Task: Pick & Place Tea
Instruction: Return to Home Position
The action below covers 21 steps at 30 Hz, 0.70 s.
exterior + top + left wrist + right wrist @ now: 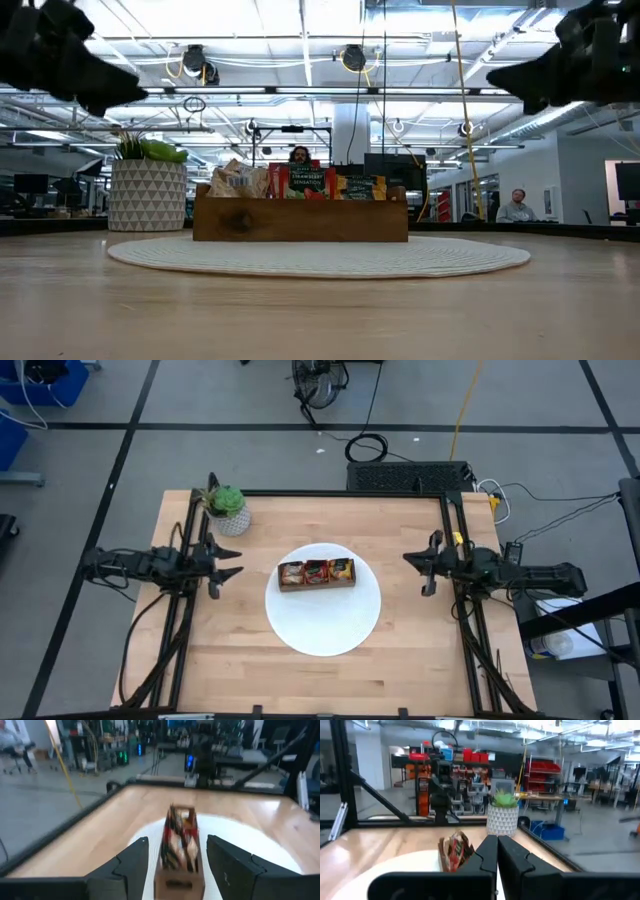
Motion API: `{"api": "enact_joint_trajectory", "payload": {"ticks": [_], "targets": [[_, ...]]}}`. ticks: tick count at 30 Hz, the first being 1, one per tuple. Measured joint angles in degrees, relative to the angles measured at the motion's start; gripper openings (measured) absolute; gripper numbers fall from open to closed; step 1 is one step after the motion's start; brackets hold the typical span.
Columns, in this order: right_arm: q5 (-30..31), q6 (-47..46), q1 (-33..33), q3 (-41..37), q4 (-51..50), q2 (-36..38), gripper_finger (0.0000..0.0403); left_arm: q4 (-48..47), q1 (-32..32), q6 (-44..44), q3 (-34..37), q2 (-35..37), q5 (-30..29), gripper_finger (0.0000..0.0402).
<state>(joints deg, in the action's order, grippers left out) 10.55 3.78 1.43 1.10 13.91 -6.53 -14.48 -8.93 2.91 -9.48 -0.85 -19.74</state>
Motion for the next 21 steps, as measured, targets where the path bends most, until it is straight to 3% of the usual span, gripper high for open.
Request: {"api": "enact_joint_trajectory", "payload": {"ticks": [3, 12, 21], "targets": [[-0.05, 1.52, -0.1, -0.04, -4.32, 1.12, 0.0, -0.85, 0.04, 1.77, 0.87, 0.54, -0.11, 0.02], [-0.05, -5.93, -0.04, -0.15, -4.24, 1.51, 0.0, -0.14, 0.04, 2.31, 1.02, 0.49, -2.35, 0.02], [-0.09, -6.08, -0.04, -0.22, -4.32, 1.49, 0.0, 1.22, 0.04, 2.41, 1.01, 0.49, -2.33, 0.02]]}}
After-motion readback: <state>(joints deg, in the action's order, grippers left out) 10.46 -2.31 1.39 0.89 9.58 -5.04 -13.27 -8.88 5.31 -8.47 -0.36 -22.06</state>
